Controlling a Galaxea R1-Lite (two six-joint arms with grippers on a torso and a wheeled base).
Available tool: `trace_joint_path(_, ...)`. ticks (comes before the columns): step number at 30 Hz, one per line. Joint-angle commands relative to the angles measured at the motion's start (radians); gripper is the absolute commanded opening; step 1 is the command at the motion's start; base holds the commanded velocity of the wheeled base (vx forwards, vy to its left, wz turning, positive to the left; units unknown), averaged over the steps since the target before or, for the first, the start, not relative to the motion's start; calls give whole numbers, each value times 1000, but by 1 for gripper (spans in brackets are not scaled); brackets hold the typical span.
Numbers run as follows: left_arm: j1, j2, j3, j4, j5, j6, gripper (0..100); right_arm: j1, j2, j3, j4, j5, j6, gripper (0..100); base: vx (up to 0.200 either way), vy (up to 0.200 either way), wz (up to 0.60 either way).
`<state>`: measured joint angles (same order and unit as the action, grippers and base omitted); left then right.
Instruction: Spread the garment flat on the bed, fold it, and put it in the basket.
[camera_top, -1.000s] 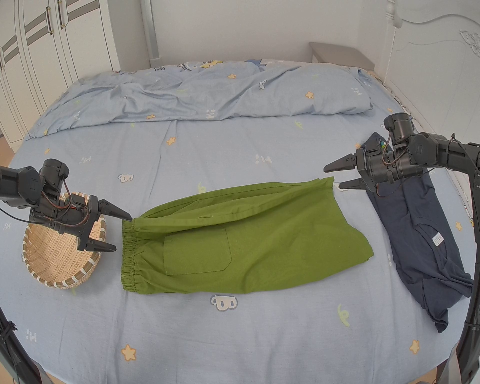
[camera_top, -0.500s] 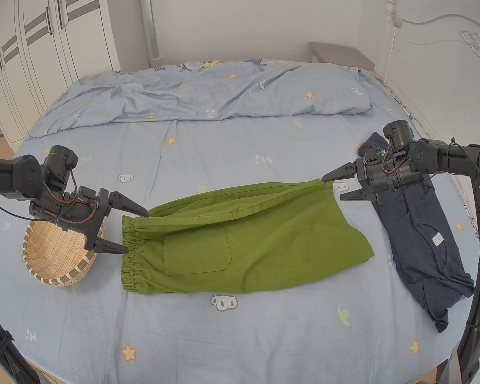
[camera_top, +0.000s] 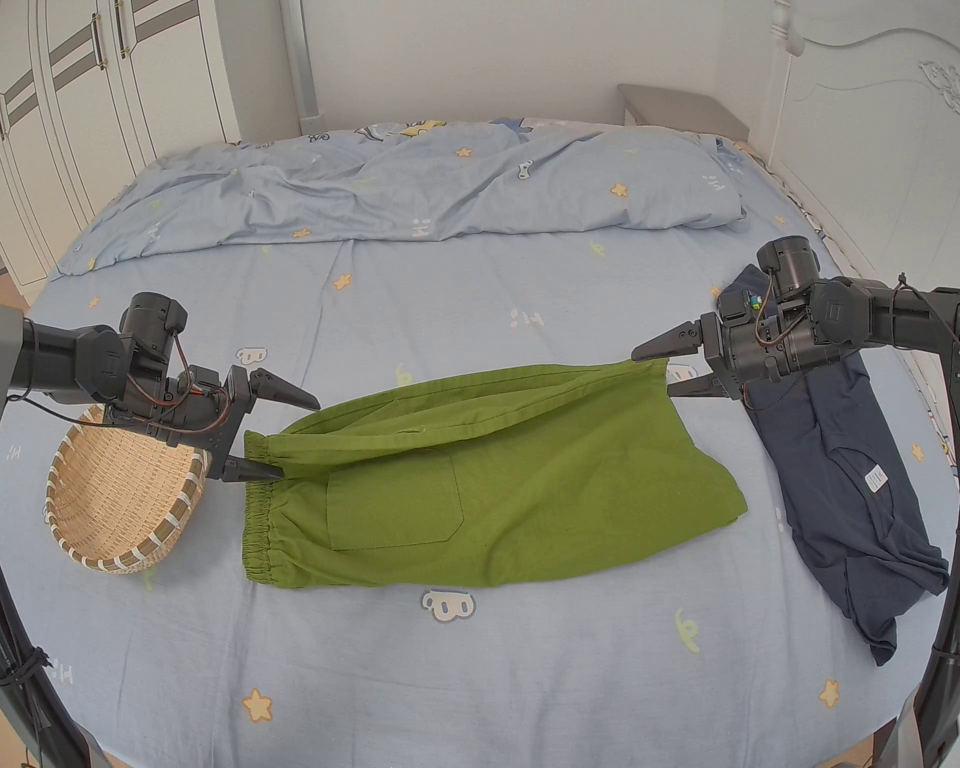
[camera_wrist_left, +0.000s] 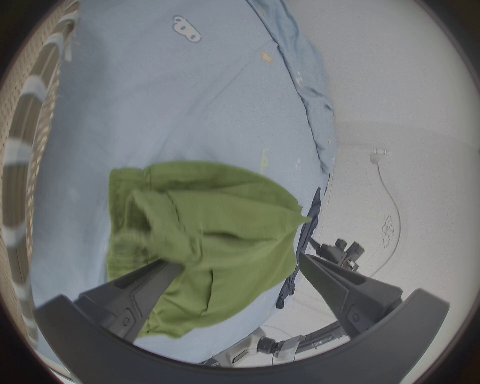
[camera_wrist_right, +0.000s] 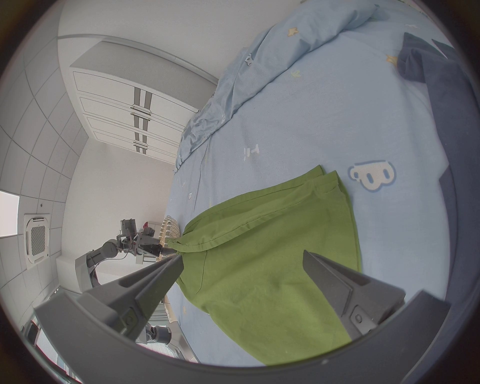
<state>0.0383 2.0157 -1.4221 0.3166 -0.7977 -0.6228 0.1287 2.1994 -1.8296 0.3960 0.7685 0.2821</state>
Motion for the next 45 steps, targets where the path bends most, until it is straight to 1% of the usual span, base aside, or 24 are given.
trace_joint_path(1,32,92,-83,-40,0,-51,100,3,-12,23,-3,-2,0,100,0,0,0)
trace_joint_path(4,43,90,-92,-65,0,-61,100,2,-13,26,-3,-2,0,100,0,0,0)
trace_joint_path(6,63,84,-93,-120,2,-86,100,-4,-17,27,-3,-2,0,100,0,0,0)
trace_joint_path(7,63,84,-93,-120,2,-86,100,-4,-17,27,-3,-2,0,100,0,0,0)
trace_joint_path(8,74,83,-93,-156,2,-112,100,-4,-24,29,-3,-2,0,100,0,0,0)
trace_joint_path(11,74,87,-89,-215,5,-143,100,2,-27,38,-3,-2,0,100,0,0,0)
trace_joint_path(14,61,84,-78,-218,5,-141,100,5,-38,64,-20,-2,0,100,0,0,0)
trace_joint_path(20,61,78,-55,-221,6,-132,100,6,-50,116,-75,-3,0,100,0,0,0)
trace_joint_path(23,60,57,-17,-225,0,-112,100,3,-89,165,-92,-2,0,100,0,0,0)
trace_joint_path(24,60,12,8,-223,-3,-91,100,-1,-109,193,-95,-2,0,100,0,0,0)
trace_joint_path(25,60,5,14,-225,-5,-87,100,-3,-113,199,-98,-2,0,100,0,0,0)
trace_joint_path(27,60,-94,109,-226,-11,-31,100,-9,-179,273,-128,2,2,100,0,0,0)
trace_joint_path(28,60,-94,109,-226,-11,-31,100,-9,-179,273,-128,2,2,100,0,0,0)
trace_joint_path(30,45,-184,244,-234,-18,52,100,-20,-244,368,-186,2,2,100,0,0,0)
trace_joint_path(31,45,-184,244,-234,-18,52,100,-20,-244,368,-186,2,2,100,0,0,0)
trace_joint_path(32,35,-219,316,-249,-20,100,100,-26,-282,428,-236,5,2,100,0,0,0)
trace_joint_path(33,38,-250,376,-271,-20,121,100,-32,-316,489,-292,6,6,100,0,0,0)
trace_joint_path(35,38,-284,465,-298,-20,136,100,-40,-349,561,-362,12,14,100,0,0,0)
trace_joint_path(38,32,-299,589,-369,-9,146,100,-43,-360,604,-425,20,19,100,0,0,0)
trace_joint_path(41,38,-293,663,-498,-5,152,100,-41,-366,613,-425,21,19,100,0,0,0)
trace_joint_path(42,38,-293,663,-498,-5,152,100,-41,-366,613,-425,21,19,100,0,0,0)
trace_joint_path(43,46,-287,704,-585,-3,152,100,-41,-382,633,-425,21,20,100,0,0,0)
trace_joint_path(45,46,-284,715,-603,-3,152,100,-41,-388,642,-427,21,22,100,0,0,0)
